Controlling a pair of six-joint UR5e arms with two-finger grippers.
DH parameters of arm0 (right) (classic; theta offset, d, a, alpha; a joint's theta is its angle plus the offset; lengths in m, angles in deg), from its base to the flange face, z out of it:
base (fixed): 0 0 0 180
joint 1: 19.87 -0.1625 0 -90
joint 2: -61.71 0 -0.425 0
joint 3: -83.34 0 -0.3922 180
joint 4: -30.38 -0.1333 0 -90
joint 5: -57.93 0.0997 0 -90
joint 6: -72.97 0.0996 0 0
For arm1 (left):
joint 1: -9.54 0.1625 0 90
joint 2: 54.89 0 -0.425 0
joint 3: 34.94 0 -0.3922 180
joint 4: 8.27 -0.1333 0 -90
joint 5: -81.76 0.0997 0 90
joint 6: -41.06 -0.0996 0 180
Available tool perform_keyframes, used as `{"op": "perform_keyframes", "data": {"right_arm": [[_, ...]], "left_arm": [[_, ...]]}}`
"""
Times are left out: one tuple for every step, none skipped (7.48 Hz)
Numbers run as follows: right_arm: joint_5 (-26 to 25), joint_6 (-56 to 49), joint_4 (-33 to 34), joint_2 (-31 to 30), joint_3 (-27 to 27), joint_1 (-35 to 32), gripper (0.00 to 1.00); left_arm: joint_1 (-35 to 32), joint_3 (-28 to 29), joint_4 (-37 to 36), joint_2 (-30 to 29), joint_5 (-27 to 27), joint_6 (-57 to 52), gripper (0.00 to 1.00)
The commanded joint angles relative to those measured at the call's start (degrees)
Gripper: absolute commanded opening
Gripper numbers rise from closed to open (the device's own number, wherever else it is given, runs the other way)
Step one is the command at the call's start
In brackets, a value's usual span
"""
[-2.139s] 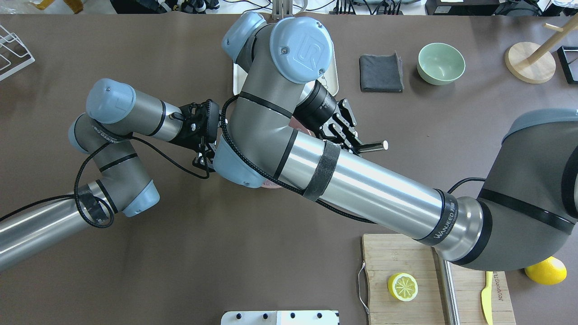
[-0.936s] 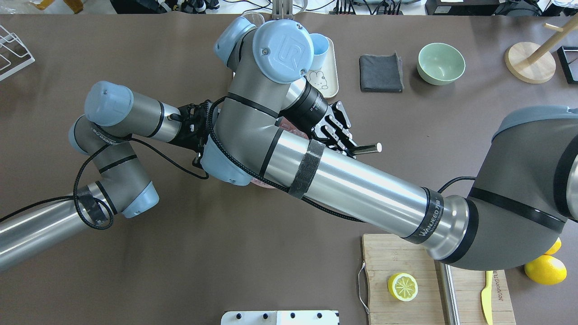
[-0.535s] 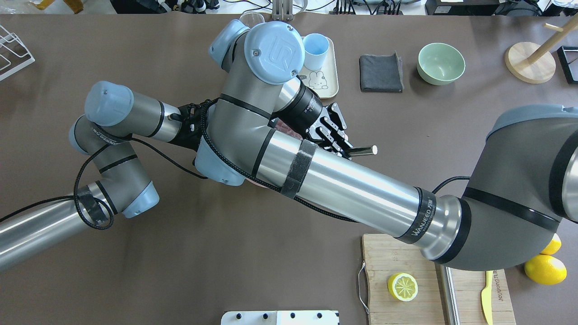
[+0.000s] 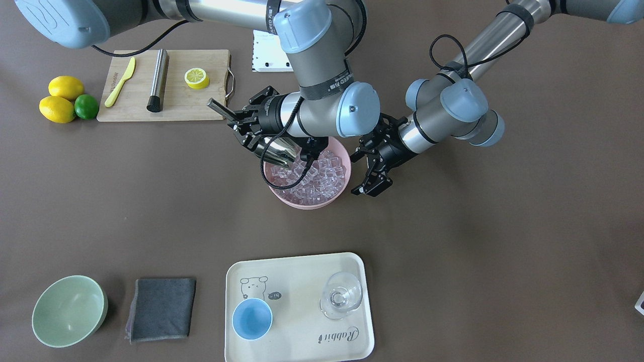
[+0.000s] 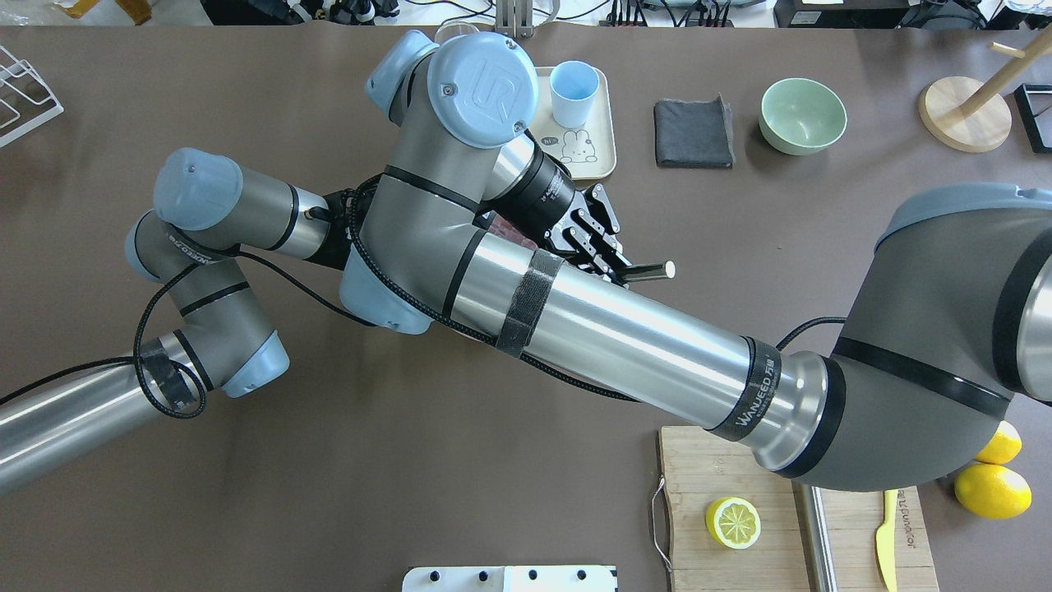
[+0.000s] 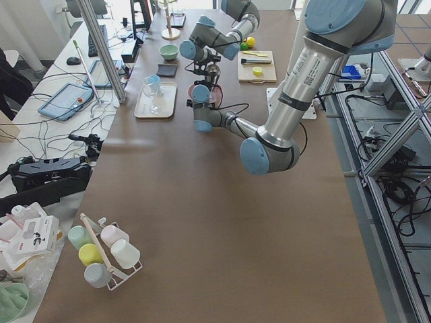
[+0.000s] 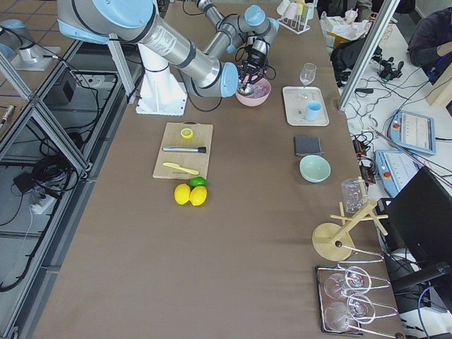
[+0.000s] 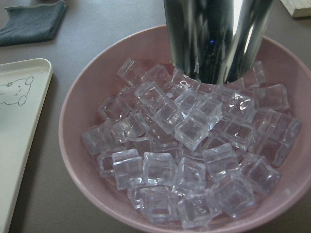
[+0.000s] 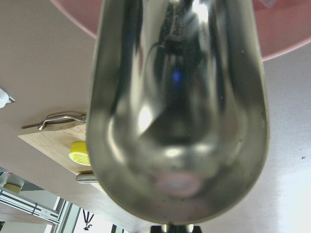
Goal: Put ice in cup with scoop
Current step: 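Push the scoop down into the ice cubes with the right gripper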
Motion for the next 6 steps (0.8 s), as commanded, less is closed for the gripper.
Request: {"op": "perform_keyframes", "data": {"right_arm": [[-0.67,-0.08,-0.58,-0.13,-0.78,0.01,0.0],[-1.28,-0.17,-0.06,-0.13,-0.78,0.02,0.0],[-1.46,-0.17,0.73,0.13,-0.78,0.02,0.0],[-1.55,-0.17,0.65,0.4,-1.91,-0.07,0.0],[-1.64,-0.17,0.3,0.49,-2.79,0.01,0.0],[-1.55,0.0,-0.05,0.57,-2.89,0.02,0.0]], "left_arm": [[0.0,0.0,0.05,0.01,0.0,0.0,0.97],[0.0,0.0,0.05,0.01,0.0,0.0,0.97],[0.0,0.0,0.05,0.01,0.0,0.0,0.97],[0.0,0.0,0.14,0.01,0.0,0.0,0.97],[0.0,0.0,0.14,0.01,0.0,0.0,0.97],[-0.09,0.0,0.14,0.01,0.0,0.0,0.97]]}}
